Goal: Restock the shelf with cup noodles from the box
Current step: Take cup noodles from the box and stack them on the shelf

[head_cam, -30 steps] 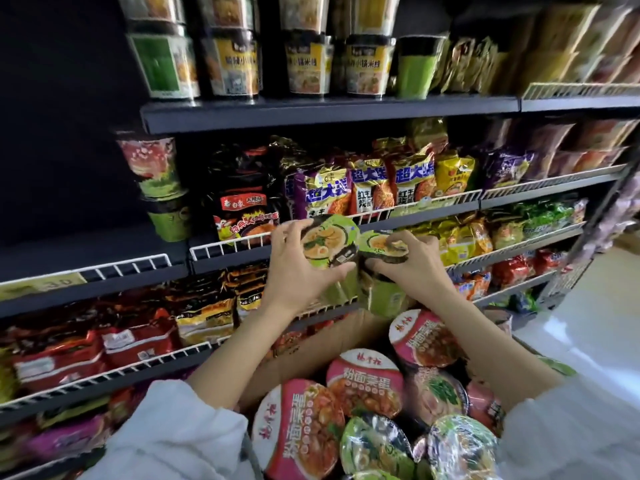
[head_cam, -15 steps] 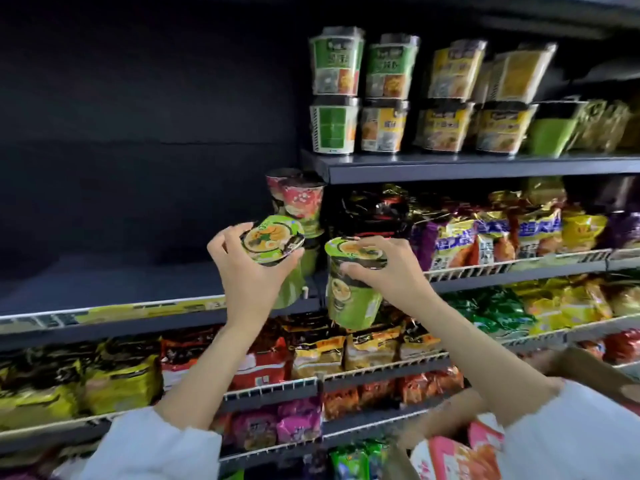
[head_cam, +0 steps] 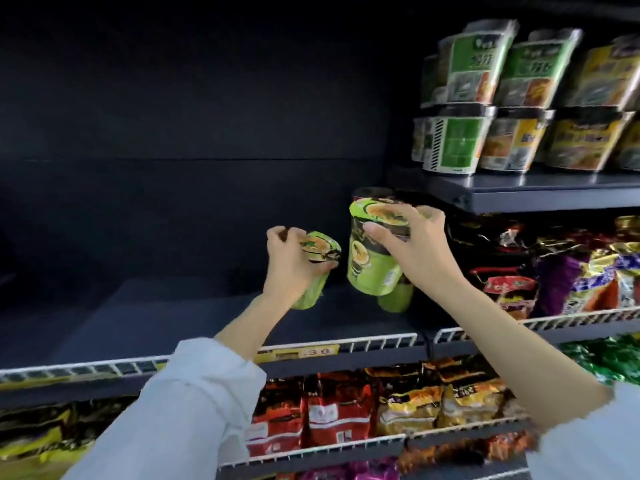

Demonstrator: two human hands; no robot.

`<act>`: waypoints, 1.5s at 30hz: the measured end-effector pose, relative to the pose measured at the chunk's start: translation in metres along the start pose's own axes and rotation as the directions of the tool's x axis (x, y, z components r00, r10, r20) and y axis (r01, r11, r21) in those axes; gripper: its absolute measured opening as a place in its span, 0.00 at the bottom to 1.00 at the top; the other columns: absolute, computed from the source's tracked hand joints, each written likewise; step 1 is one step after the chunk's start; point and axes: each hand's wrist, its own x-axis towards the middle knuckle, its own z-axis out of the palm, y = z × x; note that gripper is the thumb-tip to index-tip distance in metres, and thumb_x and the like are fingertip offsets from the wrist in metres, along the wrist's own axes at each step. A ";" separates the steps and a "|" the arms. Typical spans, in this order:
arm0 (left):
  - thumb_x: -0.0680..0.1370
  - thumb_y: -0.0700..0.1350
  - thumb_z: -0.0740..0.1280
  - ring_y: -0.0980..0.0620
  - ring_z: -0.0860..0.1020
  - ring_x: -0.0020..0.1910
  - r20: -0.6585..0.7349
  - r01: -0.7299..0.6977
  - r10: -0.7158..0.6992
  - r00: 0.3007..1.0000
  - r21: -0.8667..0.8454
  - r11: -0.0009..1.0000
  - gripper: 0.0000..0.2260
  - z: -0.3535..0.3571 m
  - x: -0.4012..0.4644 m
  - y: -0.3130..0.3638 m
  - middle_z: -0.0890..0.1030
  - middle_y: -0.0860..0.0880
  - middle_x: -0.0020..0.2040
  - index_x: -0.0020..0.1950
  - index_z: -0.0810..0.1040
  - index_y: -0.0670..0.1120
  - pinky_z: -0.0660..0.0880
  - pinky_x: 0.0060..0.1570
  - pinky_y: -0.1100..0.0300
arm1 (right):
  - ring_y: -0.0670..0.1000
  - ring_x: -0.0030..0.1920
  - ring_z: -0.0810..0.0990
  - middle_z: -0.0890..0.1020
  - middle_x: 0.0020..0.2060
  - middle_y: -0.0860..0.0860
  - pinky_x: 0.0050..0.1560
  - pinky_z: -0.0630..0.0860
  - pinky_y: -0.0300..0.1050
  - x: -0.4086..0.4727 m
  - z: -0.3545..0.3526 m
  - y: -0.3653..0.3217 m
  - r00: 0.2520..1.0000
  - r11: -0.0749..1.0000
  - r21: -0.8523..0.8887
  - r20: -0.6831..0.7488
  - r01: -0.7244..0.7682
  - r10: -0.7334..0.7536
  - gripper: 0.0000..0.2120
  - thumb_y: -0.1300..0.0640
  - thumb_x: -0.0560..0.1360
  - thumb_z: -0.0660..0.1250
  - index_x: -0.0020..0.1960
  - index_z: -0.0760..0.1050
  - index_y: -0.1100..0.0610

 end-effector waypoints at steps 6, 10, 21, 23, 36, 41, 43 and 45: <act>0.64 0.57 0.77 0.45 0.62 0.68 0.111 0.037 -0.038 0.993 0.014 0.999 0.34 0.056 0.059 -0.036 0.59 0.43 0.67 0.64 0.70 0.44 0.62 0.69 0.58 | 0.56 0.71 0.55 0.59 0.68 0.57 0.71 0.62 0.51 0.078 0.036 0.008 0.997 0.997 -0.019 -0.021 0.072 -0.072 0.27 0.39 0.72 0.65 0.67 0.71 0.49; 0.69 0.57 0.73 0.43 0.57 0.72 0.161 0.064 -0.068 0.985 0.032 0.997 0.34 0.092 0.075 -0.052 0.56 0.40 0.71 0.68 0.67 0.42 0.58 0.68 0.61 | 0.59 0.68 0.58 0.63 0.65 0.59 0.69 0.61 0.48 0.117 0.065 0.027 0.999 0.998 -0.039 0.009 0.043 -0.042 0.29 0.37 0.72 0.64 0.67 0.71 0.51; 0.73 0.48 0.71 0.44 0.64 0.71 0.502 0.066 -0.162 0.850 0.205 0.977 0.35 0.093 0.118 -0.098 0.46 0.45 0.75 0.74 0.55 0.47 0.65 0.68 0.54 | 0.57 0.71 0.57 0.60 0.67 0.56 0.72 0.58 0.48 0.174 0.117 0.045 0.998 0.998 0.069 0.056 0.001 -0.005 0.26 0.36 0.71 0.64 0.66 0.72 0.46; 0.70 0.48 0.74 0.48 0.68 0.66 0.441 0.080 -0.151 0.885 0.176 0.981 0.37 0.091 0.116 -0.103 0.55 0.46 0.72 0.73 0.58 0.46 0.68 0.65 0.57 | 0.58 0.71 0.56 0.60 0.68 0.58 0.72 0.60 0.49 0.178 0.128 0.045 0.998 0.999 0.046 0.063 0.008 -0.011 0.28 0.36 0.71 0.64 0.67 0.71 0.48; 0.64 0.48 0.79 0.49 0.64 0.70 0.367 0.208 -0.220 0.904 0.072 0.976 0.45 0.086 0.122 -0.095 0.64 0.47 0.70 0.74 0.57 0.47 0.65 0.66 0.57 | 0.58 0.74 0.52 0.57 0.73 0.57 0.73 0.54 0.49 0.204 0.159 0.057 0.969 0.987 -0.159 0.247 0.026 0.014 0.28 0.35 0.72 0.61 0.69 0.69 0.45; 0.67 0.49 0.77 0.48 0.67 0.67 0.357 0.195 -0.207 0.911 0.071 0.978 0.37 0.069 0.128 -0.075 0.71 0.47 0.66 0.70 0.62 0.47 0.67 0.62 0.57 | 0.58 0.75 0.51 0.52 0.75 0.56 0.72 0.55 0.49 0.199 0.152 0.056 0.958 0.982 -0.183 0.287 0.043 0.012 0.29 0.37 0.73 0.63 0.71 0.65 0.45; 0.69 0.48 0.75 0.47 0.69 0.65 0.313 0.213 -0.222 0.923 0.063 0.975 0.32 0.063 0.130 -0.067 0.72 0.46 0.64 0.69 0.64 0.47 0.69 0.59 0.57 | 0.60 0.75 0.51 0.52 0.75 0.57 0.71 0.57 0.50 0.198 0.150 0.056 0.962 0.979 -0.201 0.271 0.025 0.031 0.30 0.38 0.72 0.65 0.71 0.64 0.46; 0.72 0.47 0.72 0.46 0.73 0.62 0.243 0.235 -0.238 0.940 0.044 0.971 0.26 0.056 0.129 -0.059 0.74 0.45 0.62 0.66 0.67 0.47 0.73 0.58 0.55 | 0.61 0.74 0.51 0.52 0.74 0.58 0.71 0.57 0.52 0.195 0.148 0.052 0.966 0.979 -0.202 0.256 0.014 0.039 0.31 0.40 0.72 0.66 0.72 0.63 0.48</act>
